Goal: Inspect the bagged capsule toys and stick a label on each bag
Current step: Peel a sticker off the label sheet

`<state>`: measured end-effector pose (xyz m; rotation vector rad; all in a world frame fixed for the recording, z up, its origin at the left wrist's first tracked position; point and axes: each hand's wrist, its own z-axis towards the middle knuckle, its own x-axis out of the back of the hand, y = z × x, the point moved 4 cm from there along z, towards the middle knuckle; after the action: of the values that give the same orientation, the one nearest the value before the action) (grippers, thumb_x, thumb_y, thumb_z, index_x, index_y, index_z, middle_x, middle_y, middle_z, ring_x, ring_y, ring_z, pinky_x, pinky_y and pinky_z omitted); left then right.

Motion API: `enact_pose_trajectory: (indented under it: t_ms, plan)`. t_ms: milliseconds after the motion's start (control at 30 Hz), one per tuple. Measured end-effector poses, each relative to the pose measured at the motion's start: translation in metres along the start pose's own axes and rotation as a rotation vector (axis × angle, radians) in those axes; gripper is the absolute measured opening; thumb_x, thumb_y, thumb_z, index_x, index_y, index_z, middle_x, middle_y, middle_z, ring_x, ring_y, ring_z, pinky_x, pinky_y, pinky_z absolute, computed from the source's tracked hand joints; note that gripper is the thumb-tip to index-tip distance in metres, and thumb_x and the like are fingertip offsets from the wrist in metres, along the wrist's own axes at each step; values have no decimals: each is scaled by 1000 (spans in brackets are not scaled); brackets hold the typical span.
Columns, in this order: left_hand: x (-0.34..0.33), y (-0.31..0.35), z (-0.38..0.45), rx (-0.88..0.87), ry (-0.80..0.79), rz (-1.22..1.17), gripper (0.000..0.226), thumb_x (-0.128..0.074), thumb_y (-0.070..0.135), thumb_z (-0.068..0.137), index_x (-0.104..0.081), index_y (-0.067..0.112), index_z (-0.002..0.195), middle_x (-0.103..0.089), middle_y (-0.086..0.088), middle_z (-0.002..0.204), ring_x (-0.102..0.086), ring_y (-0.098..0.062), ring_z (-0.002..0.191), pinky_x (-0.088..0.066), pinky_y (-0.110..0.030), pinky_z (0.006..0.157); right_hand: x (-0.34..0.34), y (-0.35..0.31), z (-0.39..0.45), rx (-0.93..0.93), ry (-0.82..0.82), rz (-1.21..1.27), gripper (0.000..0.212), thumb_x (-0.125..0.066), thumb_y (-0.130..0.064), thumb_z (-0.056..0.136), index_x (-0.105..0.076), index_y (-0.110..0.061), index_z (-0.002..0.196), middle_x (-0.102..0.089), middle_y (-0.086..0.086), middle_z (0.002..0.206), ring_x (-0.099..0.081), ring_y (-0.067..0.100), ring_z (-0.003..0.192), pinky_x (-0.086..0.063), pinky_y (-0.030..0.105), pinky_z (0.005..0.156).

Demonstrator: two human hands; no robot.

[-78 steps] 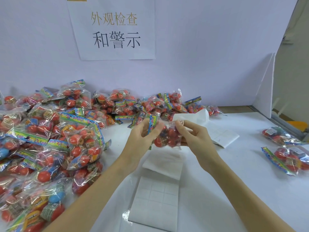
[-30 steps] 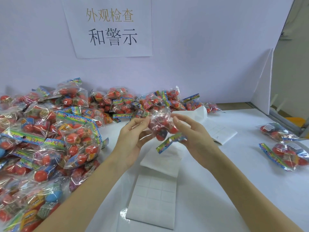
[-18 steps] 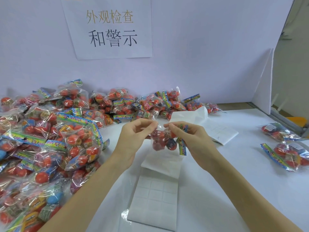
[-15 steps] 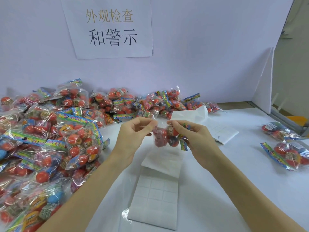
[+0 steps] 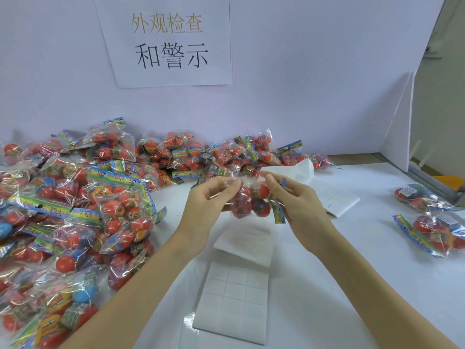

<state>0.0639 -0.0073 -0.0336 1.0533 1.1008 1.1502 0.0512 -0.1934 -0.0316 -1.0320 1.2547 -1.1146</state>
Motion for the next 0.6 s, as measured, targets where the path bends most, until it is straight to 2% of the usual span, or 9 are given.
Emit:
enact_pose_trajectory:
  t_ms: [67,133,233,300,400,500,600]
  plan:
    - [6,-1,2,34,52,-36,12,-71,18,97,-78,9,102,-78,-12,99,-73,-22,82,-61,-29,74,0,1,1,31,33,-125,24,-68,-40,98,-84,-22,96,-80,9,101,-75,22,99,-57,44,102]
    - [10,1,3,75,36,-57,8,-72,17,96,-80,14,93,-77,-7,92,-71,-16,77,-58,-24,68,2,0,3,86,76,-248,28,-64,-35,102,-84,-26,85,-80,8,94,-72,14,84,-59,41,94]
    - [12,2,5,103,39,-108,14,-74,19,93,-82,18,82,-77,-3,87,-70,-12,72,-55,-19,63,0,-1,3,153,87,-295,34,-55,-31,107,-80,-16,91,-76,16,86,-68,14,72,-60,38,74]
    - [21,6,7,76,121,-146,21,-73,22,95,-81,20,75,-75,1,81,-69,-8,67,-53,-17,60,3,-4,3,173,87,-231,35,-48,-26,111,-78,-13,98,-76,10,75,-71,16,64,-57,25,60]
    - [33,11,10,34,159,-131,21,-70,22,98,-78,16,80,-76,-1,84,-69,-10,71,-54,-17,64,6,-6,4,153,36,-206,36,-47,-36,110,-75,-13,109,-78,5,85,-74,18,73,-56,23,63]
    - [28,5,9,41,143,-103,18,-69,19,99,-78,10,86,-77,-3,84,-71,-13,72,-56,-20,67,-6,3,3,101,-77,-349,39,-55,-50,101,-74,-17,112,-77,-3,91,-74,10,82,-61,26,70]
    - [15,0,7,24,80,-65,20,-72,22,97,-79,5,90,-77,-11,88,-74,-19,76,-58,-23,68,-10,9,3,100,-63,-411,22,-65,-36,101,-74,-16,101,-77,-7,81,-75,12,77,-60,26,68]
